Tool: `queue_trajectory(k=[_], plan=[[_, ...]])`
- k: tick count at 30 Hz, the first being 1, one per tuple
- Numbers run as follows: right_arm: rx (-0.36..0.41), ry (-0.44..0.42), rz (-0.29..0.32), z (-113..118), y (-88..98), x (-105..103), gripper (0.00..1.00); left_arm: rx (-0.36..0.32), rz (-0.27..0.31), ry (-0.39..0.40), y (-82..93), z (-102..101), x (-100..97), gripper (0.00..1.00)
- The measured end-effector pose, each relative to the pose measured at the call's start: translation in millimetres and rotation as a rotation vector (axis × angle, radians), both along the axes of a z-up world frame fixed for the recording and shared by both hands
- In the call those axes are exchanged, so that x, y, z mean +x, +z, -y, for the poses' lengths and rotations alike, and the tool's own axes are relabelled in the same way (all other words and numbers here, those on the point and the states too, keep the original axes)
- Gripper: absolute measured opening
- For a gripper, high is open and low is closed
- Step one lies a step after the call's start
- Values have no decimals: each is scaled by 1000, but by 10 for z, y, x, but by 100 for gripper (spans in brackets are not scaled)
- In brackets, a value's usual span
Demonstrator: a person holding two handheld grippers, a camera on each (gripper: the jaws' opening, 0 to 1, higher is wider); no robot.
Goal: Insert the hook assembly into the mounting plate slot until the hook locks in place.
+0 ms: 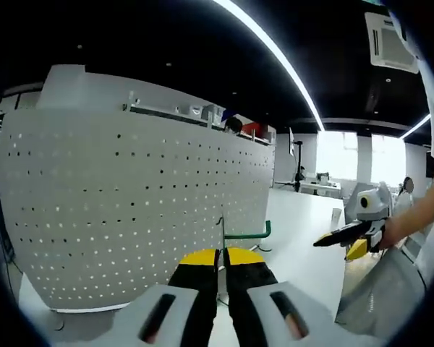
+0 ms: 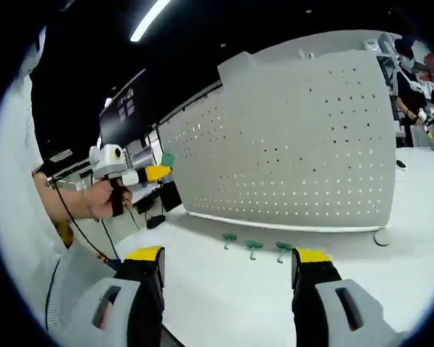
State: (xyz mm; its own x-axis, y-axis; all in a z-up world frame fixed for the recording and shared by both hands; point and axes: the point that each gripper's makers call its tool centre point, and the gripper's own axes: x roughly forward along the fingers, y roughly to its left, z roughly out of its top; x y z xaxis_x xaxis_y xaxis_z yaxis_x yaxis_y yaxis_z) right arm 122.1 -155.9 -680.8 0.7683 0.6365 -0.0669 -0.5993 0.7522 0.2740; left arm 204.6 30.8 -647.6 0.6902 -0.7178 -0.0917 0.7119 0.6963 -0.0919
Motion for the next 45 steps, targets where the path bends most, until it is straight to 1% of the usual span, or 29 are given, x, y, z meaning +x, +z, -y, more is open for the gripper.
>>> queue_trajectory(k=[2,3,4,5,8,10,14,20,24,29,33,45], plan=[[42,8,26,-5,101,-11,66,-3,-4,4,-10,-13,6,2],[58,8,68,1,185,-6,65,-4,-2,8,-8,-22,10,2],[78,17,91,-14,245,-14,65,-5,-3,9,-8,-27,11,2],[96,25,91,-28,270,-27,65,-6,-5,9,-10,-29,11,2],[69,25,77,-31,232,-5,63,-7,-8,11,-16,-36,12,2],[78,28,62,-31,211,4,63,-8,-7,13,-12,-37,13,2],[64,39,54,-63,193,4,63,-9,-8,11,-13,-30,8,2],[62,61,53,-159,220,53,63,-11,-14,14,-33,-28,0,2],[61,89,54,-282,238,100,63,-8,-15,14,-42,-19,-15,2],[56,133,53,-511,276,167,62,-10,-17,19,-47,-26,-16,2],[67,156,60,-646,314,220,59,-9,-17,24,-50,-26,-17,2],[82,218,58,-1045,378,334,58,-5,-22,10,-80,75,-44,2]])
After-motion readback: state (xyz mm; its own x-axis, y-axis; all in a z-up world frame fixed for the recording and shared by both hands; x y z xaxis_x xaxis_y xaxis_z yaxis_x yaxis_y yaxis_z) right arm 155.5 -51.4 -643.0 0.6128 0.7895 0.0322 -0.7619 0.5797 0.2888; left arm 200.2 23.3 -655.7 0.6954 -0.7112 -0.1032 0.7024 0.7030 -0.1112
